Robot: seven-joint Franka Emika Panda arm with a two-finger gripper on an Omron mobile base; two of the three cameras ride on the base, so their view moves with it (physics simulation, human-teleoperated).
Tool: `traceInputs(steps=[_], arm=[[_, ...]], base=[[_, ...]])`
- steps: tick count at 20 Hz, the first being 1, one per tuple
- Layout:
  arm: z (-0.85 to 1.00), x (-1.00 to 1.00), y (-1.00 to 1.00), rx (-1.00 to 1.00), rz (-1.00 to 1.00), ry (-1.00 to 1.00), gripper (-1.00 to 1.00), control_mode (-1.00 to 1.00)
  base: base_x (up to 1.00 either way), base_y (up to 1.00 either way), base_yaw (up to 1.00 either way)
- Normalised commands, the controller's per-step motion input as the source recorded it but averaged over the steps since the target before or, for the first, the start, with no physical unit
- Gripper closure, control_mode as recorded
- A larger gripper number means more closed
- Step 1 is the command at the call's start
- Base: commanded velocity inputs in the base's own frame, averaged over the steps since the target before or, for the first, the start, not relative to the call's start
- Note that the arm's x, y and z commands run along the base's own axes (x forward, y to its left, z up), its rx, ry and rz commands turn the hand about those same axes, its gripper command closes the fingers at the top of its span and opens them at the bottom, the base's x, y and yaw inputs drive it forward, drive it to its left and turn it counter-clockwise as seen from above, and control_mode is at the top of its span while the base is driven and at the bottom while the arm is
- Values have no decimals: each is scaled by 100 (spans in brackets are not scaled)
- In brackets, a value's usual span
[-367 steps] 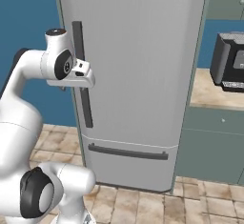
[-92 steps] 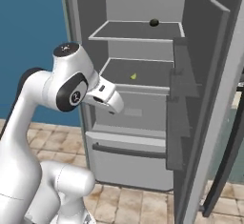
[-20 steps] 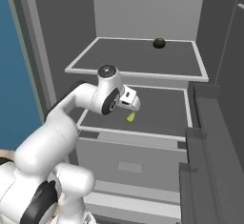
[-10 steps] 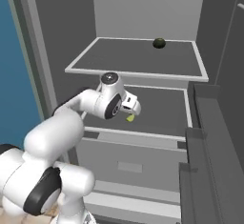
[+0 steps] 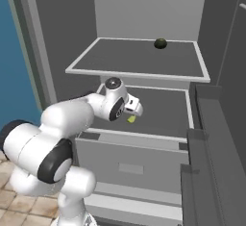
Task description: Take the lemon wedge from the fridge and place it on the plate with fish on the dining counter.
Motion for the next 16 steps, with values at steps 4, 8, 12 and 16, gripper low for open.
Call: traceInputs(steps=[4,8,12,16], arm=[[-27,43,-6,0,0,2,-100,-100],[-34,12,-23,-1,0,5,-100,-100],[-19,14,-12,0,0,4,-100,-100],[-7,30,-2,0,0,3,-100,-100]], base=[[0,0,0],[0,0,0],[0,0,0],[0,0,0]])
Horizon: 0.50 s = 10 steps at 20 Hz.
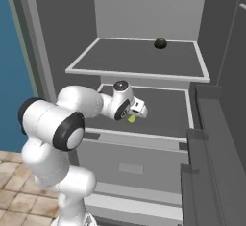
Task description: Take the lemon wedge from the fridge and place it on the plate with fish on the dining counter.
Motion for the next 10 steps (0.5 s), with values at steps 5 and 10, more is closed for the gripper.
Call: traceInputs(steps=[5,10], arm=[[-13,18,-4,0,0,5,-100,-100],[-26,2,-9,0,0,7,-100,-100]], base=[[0,0,0],[0,0,0]])
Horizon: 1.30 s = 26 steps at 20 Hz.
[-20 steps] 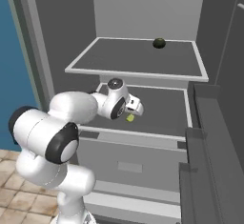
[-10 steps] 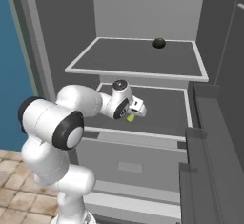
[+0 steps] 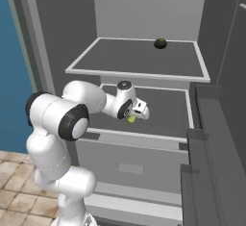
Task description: Take the lemon wedge from the fridge and place it on the plate with fish on the dining counter.
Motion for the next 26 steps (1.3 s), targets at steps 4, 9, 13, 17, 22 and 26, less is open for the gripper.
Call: traceInputs(steps=[4,9,13,17,22,26], arm=[[-19,4,0,0,0,7,-100,-100],[-21,11,0,0,0,7,-100,-100],[-26,8,1,0,0,9,-100,-100],[-26,2,2,0,0,8,100,-100],[-11,2,1,0,0,3,100,-100],[0,0,0,0,0,0,100,-100]], base=[[0,0,0],[0,0,0],[0,0,0],[0,0,0],[0,0,0],[0,0,0]])
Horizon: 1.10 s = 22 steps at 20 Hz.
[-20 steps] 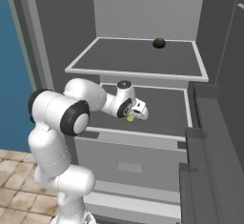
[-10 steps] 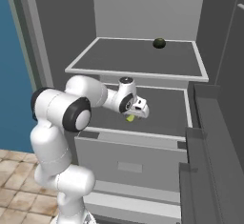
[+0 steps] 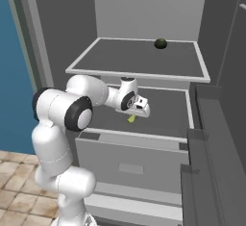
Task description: Take the lemon wedge from the fridge and place it on the plate with fish on the dining counter.
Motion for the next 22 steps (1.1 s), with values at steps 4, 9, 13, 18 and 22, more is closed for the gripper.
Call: traceInputs(steps=[4,9,13,18,22], arm=[[4,-19,0,0,0,0,100,-100],[79,-35,11,0,-4,-7,100,-100],[98,-94,10,0,-4,-3,100,-100],[36,-100,9,-3,-6,0,100,-100],[6,-100,31,-9,-1,-11,100,-100]], base=[[0,0,0],[0,0,0],[0,0,0],[0,0,0],[0,0,0]])
